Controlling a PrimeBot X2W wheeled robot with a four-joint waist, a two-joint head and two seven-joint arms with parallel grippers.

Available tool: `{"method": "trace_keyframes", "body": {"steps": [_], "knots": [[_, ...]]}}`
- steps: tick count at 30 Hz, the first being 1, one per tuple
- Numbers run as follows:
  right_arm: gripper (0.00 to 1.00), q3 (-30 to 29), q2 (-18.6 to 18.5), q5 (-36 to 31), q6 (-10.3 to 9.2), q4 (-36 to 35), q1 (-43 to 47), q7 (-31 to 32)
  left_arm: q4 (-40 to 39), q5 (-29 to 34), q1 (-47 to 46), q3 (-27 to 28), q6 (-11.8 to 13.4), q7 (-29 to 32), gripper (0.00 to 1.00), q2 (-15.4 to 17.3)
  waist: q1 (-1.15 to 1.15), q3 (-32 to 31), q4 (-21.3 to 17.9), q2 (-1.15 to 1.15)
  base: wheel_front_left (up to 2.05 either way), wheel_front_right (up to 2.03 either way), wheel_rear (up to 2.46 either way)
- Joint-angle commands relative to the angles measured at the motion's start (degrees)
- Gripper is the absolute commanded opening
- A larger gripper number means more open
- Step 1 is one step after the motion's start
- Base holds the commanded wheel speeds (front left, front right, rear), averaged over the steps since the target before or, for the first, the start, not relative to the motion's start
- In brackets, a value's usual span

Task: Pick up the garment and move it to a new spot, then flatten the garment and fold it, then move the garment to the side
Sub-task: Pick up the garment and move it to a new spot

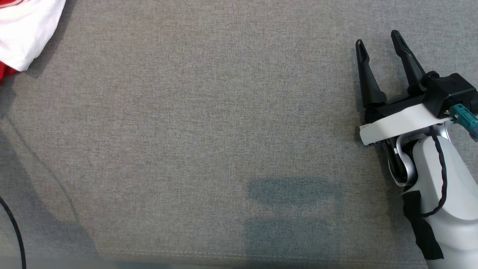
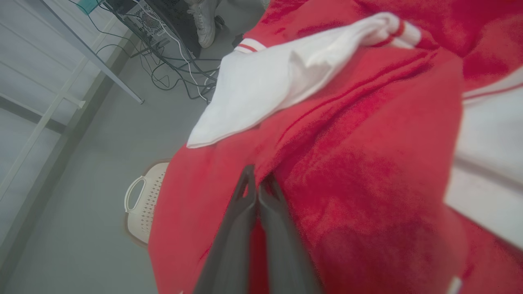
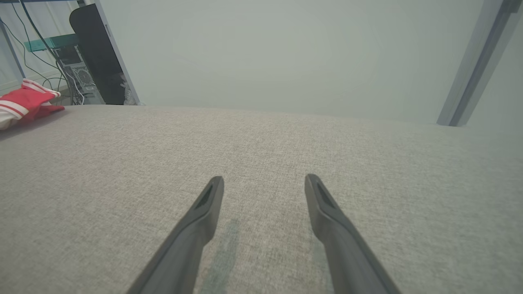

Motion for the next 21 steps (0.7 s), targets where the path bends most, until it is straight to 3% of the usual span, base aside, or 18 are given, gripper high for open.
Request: {"method": "trace_keyframes", "body": {"steps": [1,12,21], "knots": [[1.0,0.4,0.5,0.2,0.07,-0.2,1.2,-0.3,-0.9,-0.6,-2.1,0.9,0.8,-1.4,0.0,3.9,0.0,-0.1,0.1,0.0,0.0,0.0,0.0],[1.0,-0.5,1.1,0.7,0.07,0.8,2.0,-0.3,-9.6,-0.3,-4.4,-0.5,0.3,-8.0,0.0,0.4,0.0,-4.9,2.7,0.0,0.0,0.0,0.0],[1.0,-0.3,1.6,1.5,0.07,1.3,3.8,-0.3,-28.4,-0.7,-1.3,0.5,-0.6,-8.3,0.0,-3.3,0.0,-11.7,2.0,0.0,0.0,0.0,0.0]]}}
